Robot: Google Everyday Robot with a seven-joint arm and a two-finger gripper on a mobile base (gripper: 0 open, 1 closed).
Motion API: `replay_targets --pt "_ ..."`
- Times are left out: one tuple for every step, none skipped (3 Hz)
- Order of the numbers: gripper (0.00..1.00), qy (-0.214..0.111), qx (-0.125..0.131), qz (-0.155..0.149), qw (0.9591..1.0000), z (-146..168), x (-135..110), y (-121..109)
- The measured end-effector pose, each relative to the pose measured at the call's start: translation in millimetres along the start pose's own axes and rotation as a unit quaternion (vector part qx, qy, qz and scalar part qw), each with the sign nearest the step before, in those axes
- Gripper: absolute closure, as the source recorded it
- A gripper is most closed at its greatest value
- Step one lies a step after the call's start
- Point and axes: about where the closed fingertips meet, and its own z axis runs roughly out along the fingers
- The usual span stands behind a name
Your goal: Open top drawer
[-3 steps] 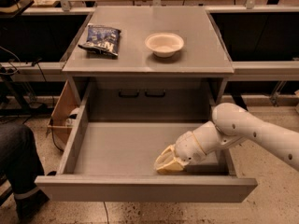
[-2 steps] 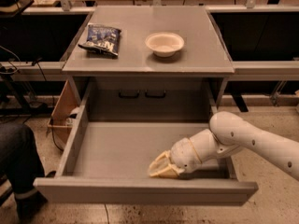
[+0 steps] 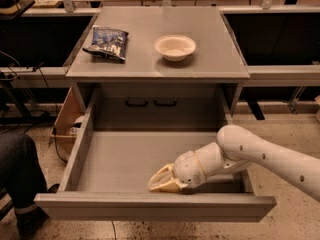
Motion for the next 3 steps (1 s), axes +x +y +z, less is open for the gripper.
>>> replay_targets --pt "1.00 0.000 0.000 0.000 1.0000 0 0 0" --pt "1.00 0.042 0.013 -0.023 0.9987 -33 -8 -4" --pt "1.00 0.085 0.019 -0.047 0.9951 -66 -17 -5"
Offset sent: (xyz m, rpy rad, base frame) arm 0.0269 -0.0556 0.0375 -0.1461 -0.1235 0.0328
